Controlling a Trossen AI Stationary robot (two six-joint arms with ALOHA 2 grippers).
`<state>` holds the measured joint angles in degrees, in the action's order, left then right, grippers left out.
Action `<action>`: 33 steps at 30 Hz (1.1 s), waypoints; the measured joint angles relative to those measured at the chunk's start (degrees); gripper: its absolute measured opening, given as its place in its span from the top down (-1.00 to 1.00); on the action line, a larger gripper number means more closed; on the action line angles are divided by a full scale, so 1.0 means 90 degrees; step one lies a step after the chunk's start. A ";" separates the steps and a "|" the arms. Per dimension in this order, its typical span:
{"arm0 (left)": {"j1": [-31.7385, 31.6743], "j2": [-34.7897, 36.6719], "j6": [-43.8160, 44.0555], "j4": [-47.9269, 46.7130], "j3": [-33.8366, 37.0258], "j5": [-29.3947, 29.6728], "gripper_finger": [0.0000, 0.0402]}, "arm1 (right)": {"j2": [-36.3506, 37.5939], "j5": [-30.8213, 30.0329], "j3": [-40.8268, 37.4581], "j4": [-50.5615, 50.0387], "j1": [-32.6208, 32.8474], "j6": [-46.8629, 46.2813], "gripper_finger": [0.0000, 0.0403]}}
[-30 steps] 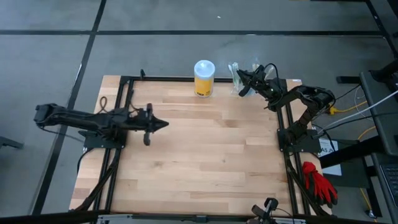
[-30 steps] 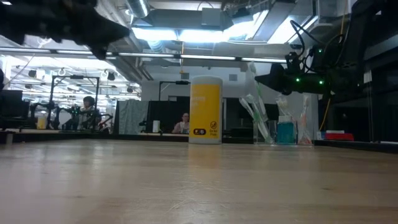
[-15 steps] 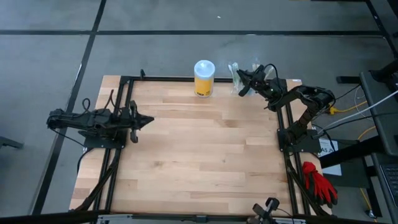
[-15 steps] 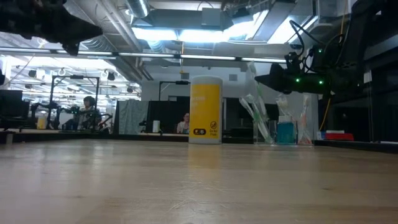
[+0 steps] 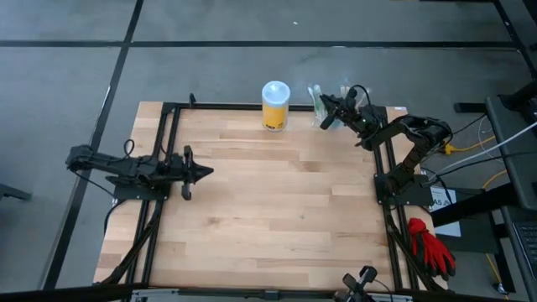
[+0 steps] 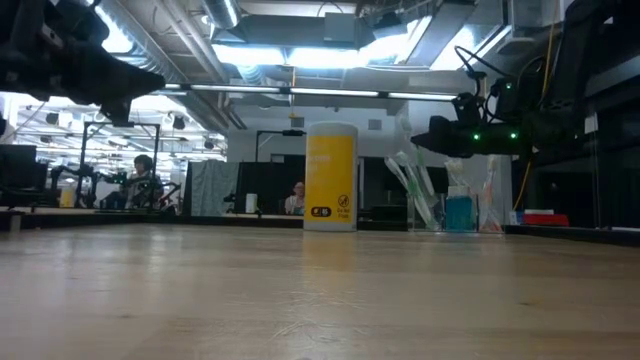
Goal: Pick & Place toothbrushing station
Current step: Put the green toothbrush into the transparent organizer
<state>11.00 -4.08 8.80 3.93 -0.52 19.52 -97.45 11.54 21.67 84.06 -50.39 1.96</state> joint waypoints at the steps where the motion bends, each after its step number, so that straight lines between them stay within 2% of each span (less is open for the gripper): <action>1: 0.0059 -0.0047 -0.0077 0.0032 0.0001 0.0086 0.98 | -0.0002 -0.0007 -0.0002 0.0002 -0.0002 0.0006 0.95; 4: 0.0201 -0.0090 -0.0268 0.0009 0.0001 0.0304 0.98 | 0.0003 0.0016 -0.0002 0.0014 -0.0002 -0.0002 0.95; 9: 0.0329 -0.0312 -0.0329 -0.0001 0.0001 0.0410 0.98 | 0.0003 0.0543 -0.0002 -0.0112 -0.0002 -0.0286 0.94; 13: 0.0424 -0.0519 -0.0321 0.0003 0.0001 0.0424 0.98 | 0.0003 0.0808 -0.0002 -0.0497 -0.0027 -0.0838 0.73; 17: 0.0534 -0.0705 -0.0241 0.0000 0.0001 0.0433 0.98 | 0.0003 0.1644 -0.0002 -0.0656 -0.0139 -0.1196 0.48; 20: 0.0564 -0.0785 -0.0230 0.0004 0.0001 0.0441 0.98 | 0.0003 0.2002 -0.0002 -0.0383 -0.0189 -0.1577 0.40; 27: 0.0564 -0.0804 -0.0141 0.0004 0.0001 0.0445 0.98 | 0.0142 0.2534 -0.0002 0.0553 -0.0282 -0.2465 0.36; 31: 0.0564 -0.0804 -0.0064 0.0008 0.0001 0.0547 0.98 | 0.0445 0.3368 -0.0002 0.0594 -0.0267 -0.2804 0.36; 33: 0.0559 -0.0804 -0.0064 0.0009 0.0001 0.0584 0.98 | 0.0618 0.3531 -0.0002 0.0307 -0.0211 -0.2839 0.37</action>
<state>16.03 -11.31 8.23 4.01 -0.51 24.77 -91.89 43.33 21.65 86.82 -52.29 -23.58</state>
